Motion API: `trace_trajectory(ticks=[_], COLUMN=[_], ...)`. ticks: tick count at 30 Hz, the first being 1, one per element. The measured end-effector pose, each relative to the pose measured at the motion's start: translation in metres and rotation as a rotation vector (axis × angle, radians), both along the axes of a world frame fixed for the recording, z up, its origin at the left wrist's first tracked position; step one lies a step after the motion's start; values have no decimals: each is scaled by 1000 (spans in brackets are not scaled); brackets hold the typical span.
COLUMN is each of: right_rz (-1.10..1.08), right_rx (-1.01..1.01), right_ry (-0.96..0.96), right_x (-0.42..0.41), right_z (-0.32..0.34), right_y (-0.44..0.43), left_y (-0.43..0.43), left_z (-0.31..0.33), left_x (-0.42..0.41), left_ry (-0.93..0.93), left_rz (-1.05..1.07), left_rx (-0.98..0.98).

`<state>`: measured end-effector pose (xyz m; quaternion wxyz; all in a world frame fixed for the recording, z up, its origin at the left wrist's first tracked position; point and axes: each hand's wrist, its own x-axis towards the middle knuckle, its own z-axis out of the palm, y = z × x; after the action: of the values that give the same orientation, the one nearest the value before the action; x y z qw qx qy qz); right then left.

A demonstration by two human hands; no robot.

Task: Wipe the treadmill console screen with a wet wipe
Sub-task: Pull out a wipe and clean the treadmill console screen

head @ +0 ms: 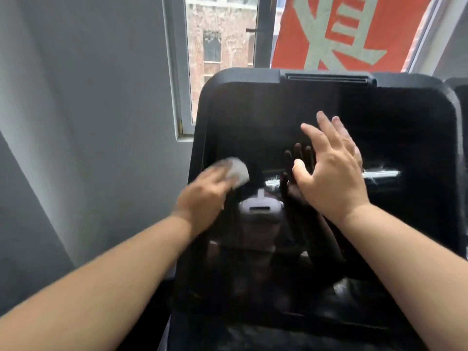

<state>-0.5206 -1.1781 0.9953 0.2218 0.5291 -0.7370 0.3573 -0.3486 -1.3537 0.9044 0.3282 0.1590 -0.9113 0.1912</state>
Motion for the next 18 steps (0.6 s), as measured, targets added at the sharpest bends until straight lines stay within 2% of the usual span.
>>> trace_trajectory(ticks=[2,4,5,8,10,11,13,15,17,18], right_rz=[-19,-31,-34,-41,-57,-71,-97,-122,-135,-138], right_rx=[58,109,124,148,155,161,180,201,222,230], right_ry=[42,78,96,128,138,142,137,125,119,117], right_x=[-8,-15,-18,-23,-29,-33,-40,-46,-50,-51], right_z=[16,28,33,47,53,55,58,58,56,53], right_y=[-13,-26,-32,-45,-50,-52,-56,-61,-66,-68], left_y=[-15,2,22,78,68,48,4,-28,-26,-15], left_z=[29,32,24,-34,-44,-36,4,48,58,50], left_x=[-18,-28,-29,-10,3,2,-7,-20,-36,-41], left_ry=[145,244,203,-108,-215,-203,-146,-28,80,112], left_rz=[122,122,62,-154,-251,-272,-180,20,147,130], left_rx=[97,110,75,84,74,59,3,109,241,231])
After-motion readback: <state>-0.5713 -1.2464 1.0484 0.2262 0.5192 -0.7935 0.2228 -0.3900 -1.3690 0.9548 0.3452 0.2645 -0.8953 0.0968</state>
